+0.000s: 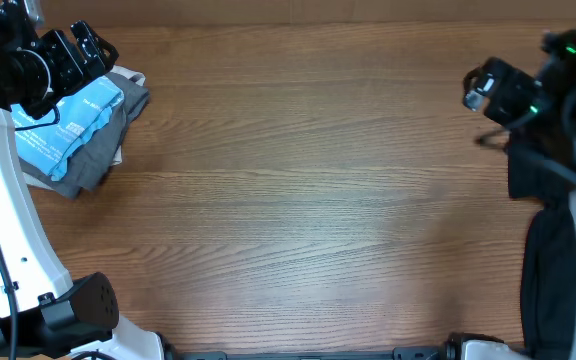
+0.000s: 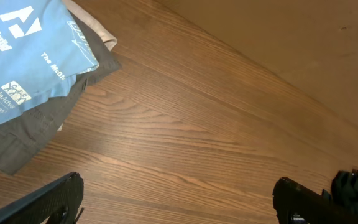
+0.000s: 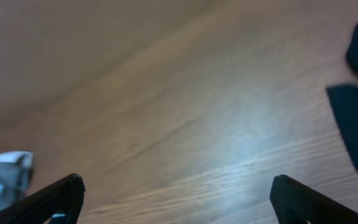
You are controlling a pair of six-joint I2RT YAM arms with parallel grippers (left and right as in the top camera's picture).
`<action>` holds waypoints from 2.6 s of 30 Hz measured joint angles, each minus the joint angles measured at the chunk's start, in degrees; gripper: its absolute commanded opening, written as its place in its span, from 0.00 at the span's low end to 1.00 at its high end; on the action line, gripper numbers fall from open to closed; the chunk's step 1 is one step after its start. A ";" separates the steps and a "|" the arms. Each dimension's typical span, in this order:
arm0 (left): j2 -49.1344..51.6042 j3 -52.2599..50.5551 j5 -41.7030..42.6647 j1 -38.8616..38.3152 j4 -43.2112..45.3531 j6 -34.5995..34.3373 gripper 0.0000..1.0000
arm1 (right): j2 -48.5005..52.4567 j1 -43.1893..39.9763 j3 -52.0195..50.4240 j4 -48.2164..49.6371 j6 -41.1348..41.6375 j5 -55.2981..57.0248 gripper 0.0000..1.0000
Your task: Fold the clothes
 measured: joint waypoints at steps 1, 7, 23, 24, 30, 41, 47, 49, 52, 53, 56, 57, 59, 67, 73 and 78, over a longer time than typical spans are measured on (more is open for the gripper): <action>0.00 0.00 0.00 0.00 0.00 0.00 1.00 | -2.27 0.02 0.00 0.02 0.02 0.02 1.00; 0.00 0.00 0.00 0.00 -0.02 -0.02 1.00 | -12.48 0.00 0.02 -0.07 0.04 0.02 1.00; 0.00 0.00 0.02 0.00 -0.04 0.00 1.00 | -40.33 5.75 0.13 -2.27 0.00 1.86 1.00; 0.00 0.00 0.02 0.00 -0.04 -0.02 1.00 | -41.70 6.38 0.13 -3.02 0.00 2.19 1.00; 0.00 0.00 0.02 0.00 -0.04 0.00 1.00 | -48.39 7.54 -0.04 -9.05 0.00 4.20 1.00; 0.00 0.00 0.00 0.00 -0.04 0.00 1.00 | -63.65 7.74 -11.96 -11.04 0.04 4.79 1.00; 0.00 0.00 0.02 0.00 -0.04 0.00 1.00 | -72.81 7.78 -26.18 -7.06 1.20 4.96 1.00; 0.00 0.00 0.02 0.00 -0.04 0.00 1.00 | -74.93 7.80 -30.23 -4.76 1.44 4.96 1.00; 0.00 0.00 0.00 0.00 -0.04 0.00 1.00 | -75.63 7.80 -36.13 0.20 1.57 4.98 1.00; 0.00 0.00 0.00 0.00 -0.04 0.00 1.00 | -75.65 7.80 -37.33 1.88 1.60 4.96 1.00; 0.00 0.00 0.02 0.00 -0.09 0.00 1.00 | -75.76 7.80 -44.02 12.09 1.70 4.96 1.00; 0.00 0.00 0.02 0.00 -0.04 0.00 1.00 | -75.73 7.80 -45.83 15.17 1.77 4.94 1.00; 0.00 0.00 0.02 0.00 -0.07 0.00 1.00 | -75.73 7.80 -50.49 21.70 1.75 5.01 1.00; 0.00 0.00 0.02 0.00 -0.04 0.00 1.00 | -75.65 7.80 -68.67 45.70 1.75 5.03 1.00; 0.00 0.00 0.00 0.00 -0.04 0.00 1.00 | -75.63 7.80 -79.32 58.47 1.77 5.01 1.00; 0.00 0.00 0.02 0.00 -0.04 0.00 1.00 | -75.63 7.80 -85.66 68.52 1.75 5.88 1.00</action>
